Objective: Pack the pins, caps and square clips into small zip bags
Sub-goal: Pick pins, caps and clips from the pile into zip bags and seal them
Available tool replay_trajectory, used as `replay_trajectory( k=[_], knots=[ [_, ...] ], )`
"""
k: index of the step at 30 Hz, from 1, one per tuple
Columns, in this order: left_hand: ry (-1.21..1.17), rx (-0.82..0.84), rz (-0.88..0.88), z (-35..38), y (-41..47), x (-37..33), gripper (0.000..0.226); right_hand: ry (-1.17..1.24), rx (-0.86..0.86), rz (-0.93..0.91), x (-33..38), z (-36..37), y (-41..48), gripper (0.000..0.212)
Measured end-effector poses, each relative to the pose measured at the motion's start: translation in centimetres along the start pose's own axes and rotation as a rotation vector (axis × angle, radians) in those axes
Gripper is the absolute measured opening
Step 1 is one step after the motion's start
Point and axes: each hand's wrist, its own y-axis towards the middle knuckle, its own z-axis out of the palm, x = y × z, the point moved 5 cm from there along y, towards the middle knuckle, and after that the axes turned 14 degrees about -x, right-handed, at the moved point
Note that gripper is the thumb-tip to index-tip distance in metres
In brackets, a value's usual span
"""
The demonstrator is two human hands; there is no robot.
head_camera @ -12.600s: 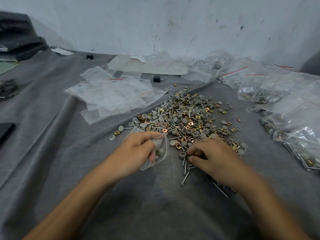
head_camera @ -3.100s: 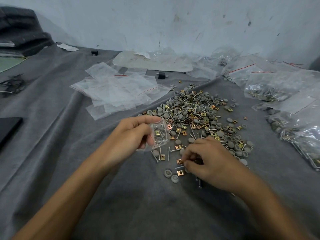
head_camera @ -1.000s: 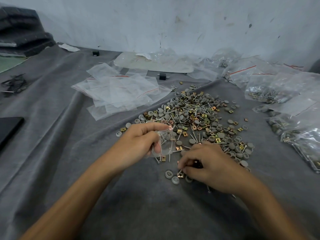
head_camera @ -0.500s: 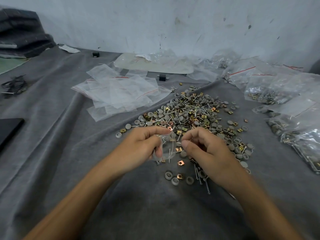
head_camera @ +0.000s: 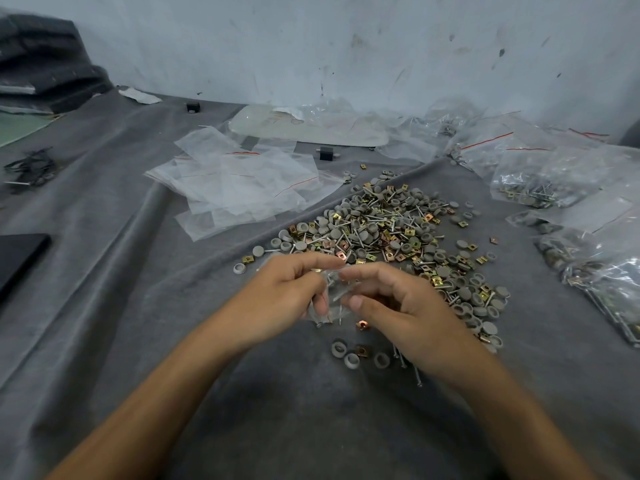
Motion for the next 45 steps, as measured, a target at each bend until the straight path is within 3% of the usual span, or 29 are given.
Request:
replay_trajectory(
  k=[3,7,11,14,19,25,34,45],
  knots=[
    [-0.022,-0.013,-0.014,-0.2,0.0,0.1,0.041,-0.004,-0.032,-0.008,0.1,-1.0,0.2,0.036],
    [-0.042,-0.029,-0.022,-0.7,0.2,0.3,0.043,-0.116,-0.102,-0.022,0.1,-3.6,0.6,0.019],
    [-0.052,-0.022,-0.024,-0.7,0.3,0.3,0.042,-0.411,0.105,0.073,-1.5,-4.6,0.2,0.010],
    [-0.048,-0.022,-0.021,-0.7,0.4,0.4,0.042,-0.535,0.221,0.138,-2.2,-4.9,-0.2,0.024],
    [-0.025,-0.015,-0.020,-0.6,0.4,0.5,0.043,-0.735,0.316,0.040,-2.3,-4.9,-0.3,0.046],
    [-0.019,-0.020,-0.019,-0.7,0.5,0.5,0.042,-0.779,0.381,0.048,-2.6,-5.4,-0.8,0.064],
    [0.016,-0.021,-0.005,-0.8,0.4,0.6,0.042,-0.794,0.189,-0.049,-2.4,-4.3,-0.2,0.021],
    [0.026,-0.011,-0.002,-0.4,0.4,0.6,0.042,-0.913,0.089,-0.187,-0.9,-1.3,-0.8,0.012]
  ],
)
